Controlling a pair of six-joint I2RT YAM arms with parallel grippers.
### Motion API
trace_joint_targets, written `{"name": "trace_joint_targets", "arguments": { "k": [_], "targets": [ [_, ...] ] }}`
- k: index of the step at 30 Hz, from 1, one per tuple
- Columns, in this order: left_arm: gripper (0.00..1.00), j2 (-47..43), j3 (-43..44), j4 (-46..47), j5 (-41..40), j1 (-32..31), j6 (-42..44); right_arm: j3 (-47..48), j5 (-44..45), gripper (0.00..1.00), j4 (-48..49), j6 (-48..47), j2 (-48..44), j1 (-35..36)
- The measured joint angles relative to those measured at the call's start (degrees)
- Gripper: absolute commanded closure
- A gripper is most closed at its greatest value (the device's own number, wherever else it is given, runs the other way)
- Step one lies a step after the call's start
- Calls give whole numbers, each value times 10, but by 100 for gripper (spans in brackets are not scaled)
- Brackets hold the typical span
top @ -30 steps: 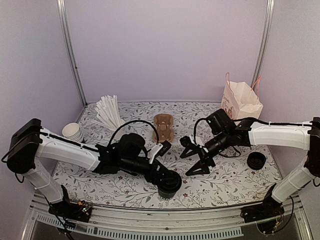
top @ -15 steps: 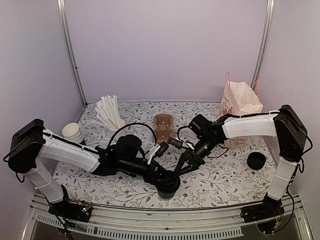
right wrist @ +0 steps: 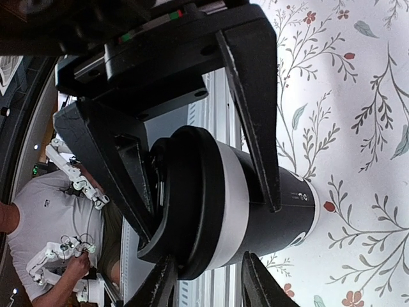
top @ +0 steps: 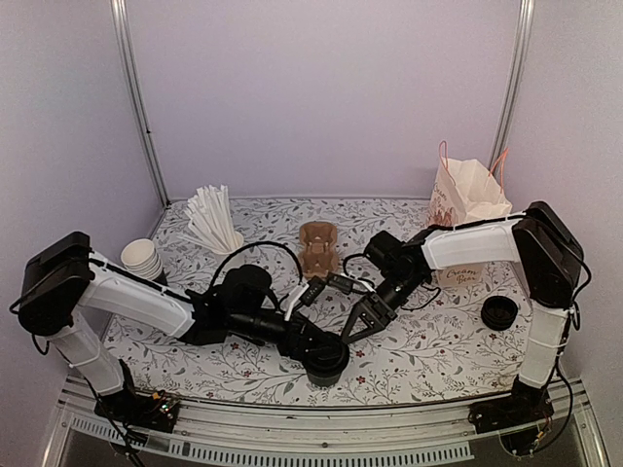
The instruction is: Pack the takeout coffee
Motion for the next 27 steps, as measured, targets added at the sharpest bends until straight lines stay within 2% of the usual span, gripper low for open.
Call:
{"name": "trace_joint_targets", "arguments": {
  "k": [12, 19, 27],
  "targets": [
    [40, 7, -25, 48, 9, 10, -19, 26, -9, 70, -16, 48, 42, -1],
    [42, 10, -86, 155, 17, 37, -86, 57, -14, 76, -12, 96, 72, 1],
    [42, 11, -89, 168, 15, 43, -118, 65, 7, 80, -12, 109, 73, 4]
  ]
}}
